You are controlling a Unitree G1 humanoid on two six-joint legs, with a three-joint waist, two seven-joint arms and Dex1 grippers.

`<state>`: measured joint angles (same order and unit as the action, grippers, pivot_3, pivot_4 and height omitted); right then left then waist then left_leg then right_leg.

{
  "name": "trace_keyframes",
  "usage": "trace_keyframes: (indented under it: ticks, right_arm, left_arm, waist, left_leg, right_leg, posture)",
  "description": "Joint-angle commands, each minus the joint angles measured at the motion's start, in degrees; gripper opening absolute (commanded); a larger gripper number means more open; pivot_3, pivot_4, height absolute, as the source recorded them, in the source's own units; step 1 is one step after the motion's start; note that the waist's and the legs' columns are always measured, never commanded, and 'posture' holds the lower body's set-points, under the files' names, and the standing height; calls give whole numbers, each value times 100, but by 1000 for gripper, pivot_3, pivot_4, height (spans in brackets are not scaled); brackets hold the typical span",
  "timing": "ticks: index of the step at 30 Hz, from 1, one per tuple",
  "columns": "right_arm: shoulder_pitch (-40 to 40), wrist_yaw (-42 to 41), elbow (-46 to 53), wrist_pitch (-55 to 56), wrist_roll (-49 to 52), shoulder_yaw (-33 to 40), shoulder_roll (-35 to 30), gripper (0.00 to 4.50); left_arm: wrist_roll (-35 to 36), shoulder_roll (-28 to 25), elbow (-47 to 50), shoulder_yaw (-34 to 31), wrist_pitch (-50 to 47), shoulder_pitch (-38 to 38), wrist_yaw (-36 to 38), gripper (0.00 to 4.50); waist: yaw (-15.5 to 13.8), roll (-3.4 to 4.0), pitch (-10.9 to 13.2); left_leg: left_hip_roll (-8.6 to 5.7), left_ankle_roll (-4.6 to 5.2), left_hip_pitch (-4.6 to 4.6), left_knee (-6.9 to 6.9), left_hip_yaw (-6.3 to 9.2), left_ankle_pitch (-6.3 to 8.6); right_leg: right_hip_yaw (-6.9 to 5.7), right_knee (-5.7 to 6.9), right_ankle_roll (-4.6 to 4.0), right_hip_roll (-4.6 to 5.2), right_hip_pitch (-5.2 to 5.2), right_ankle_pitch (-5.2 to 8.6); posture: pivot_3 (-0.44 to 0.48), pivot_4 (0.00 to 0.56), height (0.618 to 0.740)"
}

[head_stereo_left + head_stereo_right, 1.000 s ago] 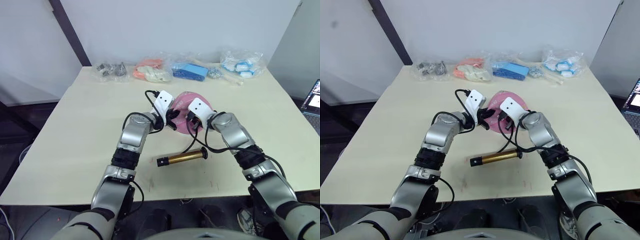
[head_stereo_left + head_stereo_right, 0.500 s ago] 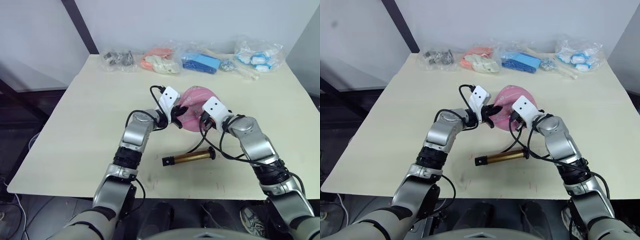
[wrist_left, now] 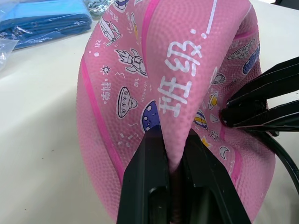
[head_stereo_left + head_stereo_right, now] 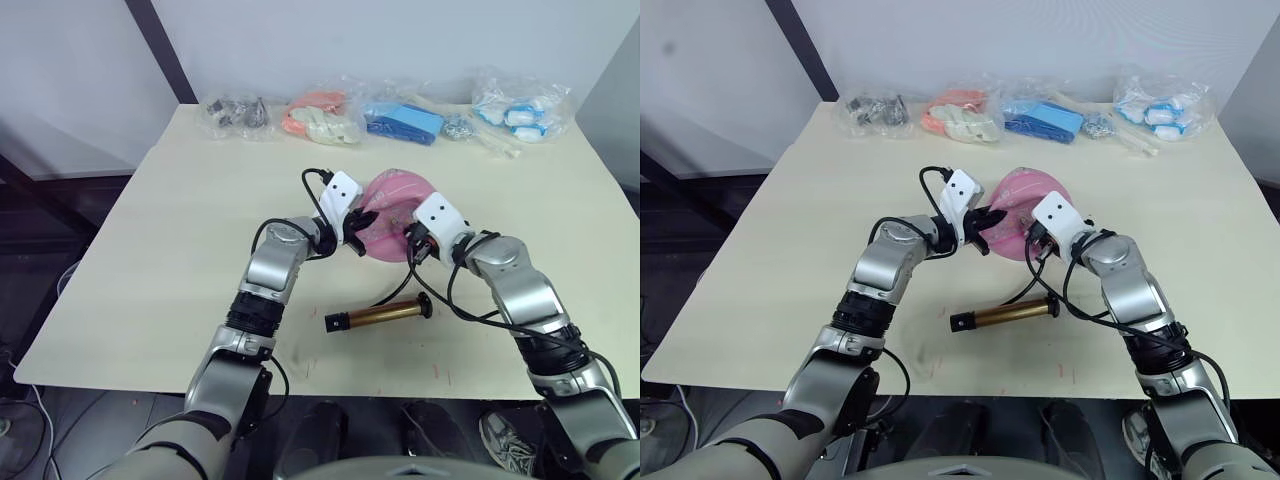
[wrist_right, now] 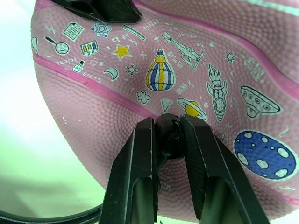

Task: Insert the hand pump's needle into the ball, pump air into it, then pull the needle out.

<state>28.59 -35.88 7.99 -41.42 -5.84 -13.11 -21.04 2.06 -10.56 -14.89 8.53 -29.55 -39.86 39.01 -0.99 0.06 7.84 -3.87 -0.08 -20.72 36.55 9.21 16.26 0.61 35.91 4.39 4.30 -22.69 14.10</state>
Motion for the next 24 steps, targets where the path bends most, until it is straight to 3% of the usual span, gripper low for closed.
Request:
trace_keyframes:
  ticks: [1, 5, 7, 20, 24]
  right_arm:
    - [-129, -199, 302, 138, 312, -19, 2, 1843]
    - [-301, -247, 594, 272, 455, 110, -169, 3828]
    - [-376, -249, 755, 334, 528, 190, -241, 4484]
    - [-1731, -536, 2296, 494, 1884, 1594, -783, 4484]
    - [-2317, -893, 2437, 1406, 2636, 2487, -667, 4484]
  left_arm:
    - [-65, 46, -248, 217, -182, 138, -103, 0]
    - [-62, 58, -263, 226, -177, 130, -116, 0]
    - [-60, 61, -270, 230, -175, 123, -119, 0]
    - [-58, 8, -337, 258, -115, 75, -54, 0]
    - [-48, -1, -351, 283, -94, 52, -16, 0]
  waist:
    - [2, -1, 2]
    - [-1, -2, 7]
    - [-1, -1, 11]
    - [-30, -12, 30]
    - [-45, -14, 33]
  left_leg:
    - [0, 0, 0, 0, 0, 0]
    - [-1, 0, -3, 5, 0, 0]
    - [-1, 0, -3, 6, -1, 0]
    - [-8, 2, -15, 28, 0, 1]
    - [-6, 2, -13, 30, 6, 0]
  right_leg:
    - [0, 0, 0, 0, 0, 0]
    - [-1, 0, 0, 0, 0, 0]
    - [0, 0, 0, 1, 0, 0]
    - [-4, 1, 1, 8, 3, -1]
    - [-10, 3, 3, 6, 5, 1]
  posture:
    - [0, 150, 740]
    - [0, 150, 740]
    - [0, 150, 740]
    - [0, 150, 740]
    - [0, 150, 740]
